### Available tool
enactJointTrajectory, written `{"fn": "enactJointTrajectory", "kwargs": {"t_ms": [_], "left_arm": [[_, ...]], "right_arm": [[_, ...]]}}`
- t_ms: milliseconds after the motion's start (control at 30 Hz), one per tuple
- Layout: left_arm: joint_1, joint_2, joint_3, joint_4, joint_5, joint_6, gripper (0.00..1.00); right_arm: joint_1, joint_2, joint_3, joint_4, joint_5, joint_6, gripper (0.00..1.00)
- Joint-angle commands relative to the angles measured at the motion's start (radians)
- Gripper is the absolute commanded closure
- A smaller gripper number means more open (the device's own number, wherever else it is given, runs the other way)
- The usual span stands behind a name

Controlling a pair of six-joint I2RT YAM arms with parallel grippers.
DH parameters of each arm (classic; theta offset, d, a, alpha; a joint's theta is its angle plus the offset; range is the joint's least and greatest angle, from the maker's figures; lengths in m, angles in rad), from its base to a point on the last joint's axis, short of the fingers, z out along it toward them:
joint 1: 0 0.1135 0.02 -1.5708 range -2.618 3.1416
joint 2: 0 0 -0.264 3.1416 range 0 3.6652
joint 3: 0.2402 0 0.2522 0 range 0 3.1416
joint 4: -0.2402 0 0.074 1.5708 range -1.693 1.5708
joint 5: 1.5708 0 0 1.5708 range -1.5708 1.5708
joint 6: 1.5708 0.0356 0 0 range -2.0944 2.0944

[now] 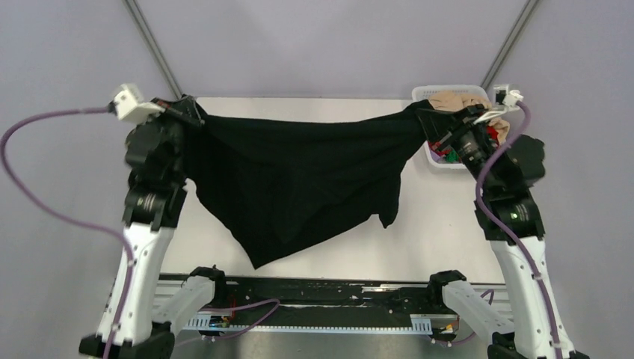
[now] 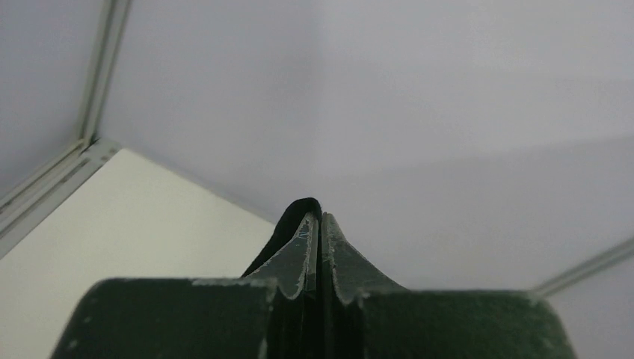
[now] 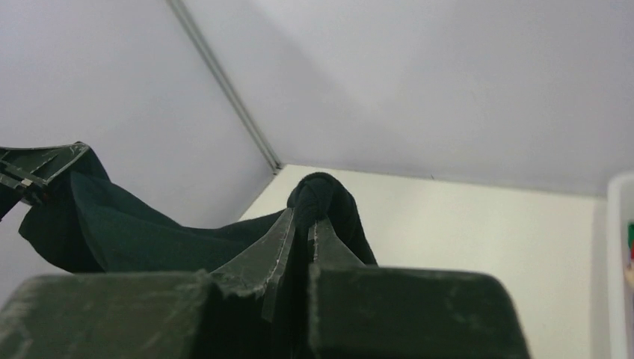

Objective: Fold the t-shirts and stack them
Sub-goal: Flatten out the tshirt

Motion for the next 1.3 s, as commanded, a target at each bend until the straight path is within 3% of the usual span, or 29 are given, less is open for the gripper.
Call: {"fn": "enactJointTrajectory", "kwargs": {"t_ms": [0,67,133,167,200,233,300,333,433,567,800,1033,1267], "left_arm": [[0.032,0.343,0.042,-0.047,-0.193,0.018,0.94],[0.059,0.520,0.095,-0.035,-0.161,0.020,0.92],[0.077,0.706,0.177,-0.037,-0.170,0.020,0.88],[0.088,0.764,0.216,-0.048,-0.173,0.018,0.79],[0.095,0.874,0.310,-0.095,-0.158,0.014,0.70],[0.112,0.925,0.364,-0.135,-0.135,0.007,0.44],[0.125,1.053,0.532,-0.283,-0.065,-0.006,0.06],[0.126,1.104,0.603,-0.359,-0.042,-0.007,0.03],[0.127,1.110,0.605,-0.353,-0.002,0.000,0.00],[0.126,0.978,0.438,-0.283,0.082,0.010,0.00],[0.095,0.699,0.000,-0.248,0.275,-0.041,0.00],[-0.003,0.428,-0.403,-0.207,0.413,-0.116,0.00],[-0.005,0.409,-0.595,-0.054,0.436,-0.187,0.00]], "right_arm": [[-0.002,0.142,-0.127,-0.003,0.237,0.113,1.00],[-0.001,0.253,-0.151,-0.002,0.284,0.172,0.98],[-0.002,0.416,-0.117,-0.001,0.279,0.167,0.81],[-0.002,0.486,-0.081,-0.002,0.260,0.145,0.67],[-0.002,0.547,-0.039,-0.012,0.233,0.122,0.51],[-0.001,0.602,-0.001,-0.028,0.212,0.109,0.37],[-0.003,0.673,0.061,-0.070,0.171,0.075,0.09],[-0.002,0.692,0.076,-0.085,0.166,0.068,0.01],[-0.003,0.700,0.066,-0.092,0.165,0.068,0.00],[-0.003,0.676,0.017,-0.092,0.162,0.057,0.00],[0.005,0.651,-0.103,-0.091,0.022,-0.013,0.00],[0.028,0.668,-0.204,-0.117,0.071,-0.026,0.00],[0.032,0.740,-0.229,-0.122,0.088,0.006,0.00]]}}
